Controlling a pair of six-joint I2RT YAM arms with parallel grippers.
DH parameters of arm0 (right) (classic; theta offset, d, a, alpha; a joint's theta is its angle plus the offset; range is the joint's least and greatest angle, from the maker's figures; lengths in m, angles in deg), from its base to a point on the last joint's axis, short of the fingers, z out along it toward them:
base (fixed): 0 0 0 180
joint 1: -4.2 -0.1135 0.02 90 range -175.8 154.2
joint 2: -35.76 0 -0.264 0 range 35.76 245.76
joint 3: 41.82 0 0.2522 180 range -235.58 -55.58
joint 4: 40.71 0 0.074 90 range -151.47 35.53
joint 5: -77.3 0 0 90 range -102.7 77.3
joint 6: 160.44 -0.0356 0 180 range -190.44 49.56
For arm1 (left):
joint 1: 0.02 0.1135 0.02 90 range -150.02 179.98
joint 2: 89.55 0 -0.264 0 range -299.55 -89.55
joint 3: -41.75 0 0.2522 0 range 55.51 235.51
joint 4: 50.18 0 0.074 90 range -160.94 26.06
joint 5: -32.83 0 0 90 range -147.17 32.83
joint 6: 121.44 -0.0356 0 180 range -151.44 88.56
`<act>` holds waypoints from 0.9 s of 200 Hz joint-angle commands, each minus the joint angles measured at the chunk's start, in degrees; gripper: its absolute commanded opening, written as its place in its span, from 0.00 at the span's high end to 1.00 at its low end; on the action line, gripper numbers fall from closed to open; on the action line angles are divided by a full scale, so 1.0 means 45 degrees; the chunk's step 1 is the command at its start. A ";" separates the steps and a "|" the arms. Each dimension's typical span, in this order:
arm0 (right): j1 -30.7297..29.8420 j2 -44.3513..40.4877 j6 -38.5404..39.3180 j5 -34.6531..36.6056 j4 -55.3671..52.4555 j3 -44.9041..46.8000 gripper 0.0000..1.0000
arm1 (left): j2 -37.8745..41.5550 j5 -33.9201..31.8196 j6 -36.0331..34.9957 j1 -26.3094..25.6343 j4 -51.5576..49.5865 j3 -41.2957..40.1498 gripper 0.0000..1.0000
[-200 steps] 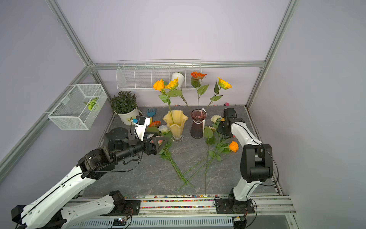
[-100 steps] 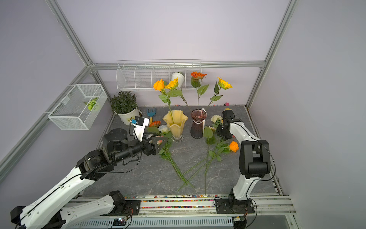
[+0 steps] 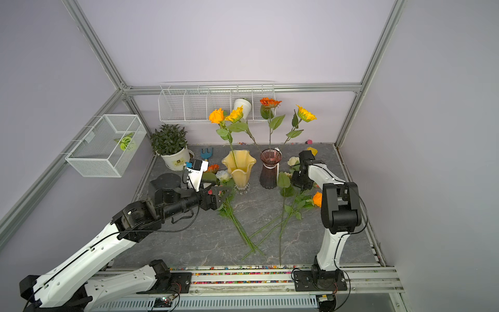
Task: Arrange the flowers in different vases according to their variety
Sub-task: Pick up the flower at the center of the board.
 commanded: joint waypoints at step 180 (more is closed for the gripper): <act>-0.0132 -0.0531 -0.0404 0.1957 0.0758 0.1439 1.00 | 0.0321 -0.0187 -0.0082 -0.0043 -0.0016 -0.0139 0.10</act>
